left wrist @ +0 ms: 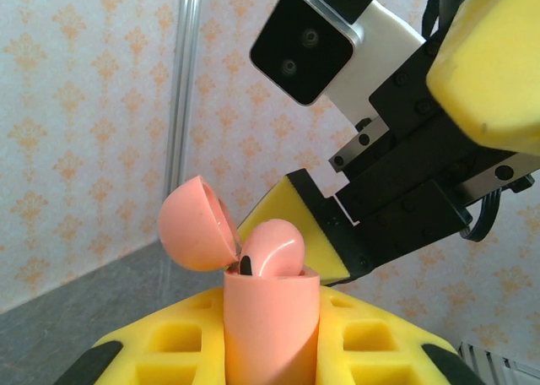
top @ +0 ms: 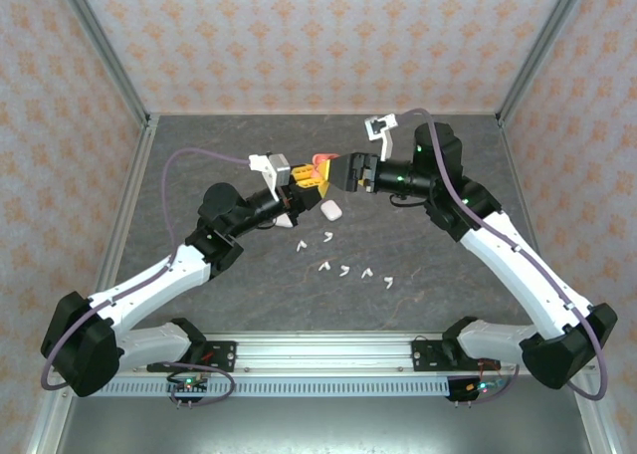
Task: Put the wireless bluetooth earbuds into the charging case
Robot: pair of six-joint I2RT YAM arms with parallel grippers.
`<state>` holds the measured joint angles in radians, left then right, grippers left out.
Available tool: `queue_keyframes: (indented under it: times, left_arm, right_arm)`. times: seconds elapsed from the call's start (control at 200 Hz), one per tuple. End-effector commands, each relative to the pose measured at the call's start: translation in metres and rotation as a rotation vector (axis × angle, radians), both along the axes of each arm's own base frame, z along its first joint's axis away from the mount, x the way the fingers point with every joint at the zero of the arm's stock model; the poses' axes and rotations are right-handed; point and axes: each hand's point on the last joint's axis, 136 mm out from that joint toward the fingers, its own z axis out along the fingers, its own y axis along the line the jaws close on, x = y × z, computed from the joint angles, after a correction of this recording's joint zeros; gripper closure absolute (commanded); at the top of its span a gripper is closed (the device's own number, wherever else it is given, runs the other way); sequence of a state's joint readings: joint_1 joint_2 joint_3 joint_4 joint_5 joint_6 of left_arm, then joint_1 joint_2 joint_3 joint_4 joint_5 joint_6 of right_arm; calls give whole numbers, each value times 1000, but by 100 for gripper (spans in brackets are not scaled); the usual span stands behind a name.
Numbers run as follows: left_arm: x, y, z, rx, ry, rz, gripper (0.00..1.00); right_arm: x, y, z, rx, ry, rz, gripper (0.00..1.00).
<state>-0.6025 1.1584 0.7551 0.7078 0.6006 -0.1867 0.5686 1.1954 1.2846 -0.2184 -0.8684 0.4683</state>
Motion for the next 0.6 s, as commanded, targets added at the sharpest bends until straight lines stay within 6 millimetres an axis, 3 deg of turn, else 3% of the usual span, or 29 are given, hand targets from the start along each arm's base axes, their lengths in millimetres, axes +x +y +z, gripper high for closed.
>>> queue_keyframes:
  times: [0.0, 0.315, 0.325, 0.425, 0.596]
  left_arm:
    - [-9, -3, 25, -46, -51, -39, 100]
    - [-7, -3, 19, -39, -28, -33, 100]
    - [-6, -3, 18, -39, -27, -30, 100]
    - [-6, -3, 16, -35, -21, -30, 100]
    - [-4, -3, 13, -28, -14, -24, 100]
  right_arm:
    - [-8, 6, 25, 61, -68, 63, 1]
    - [-7, 3, 34, 65, -144, 47, 0]
    - [-14, -2, 42, 79, -168, 45, 0]
    - [-18, -5, 51, 111, -210, 38, 1]
    - [-20, -9, 52, 132, -229, 19, 1]
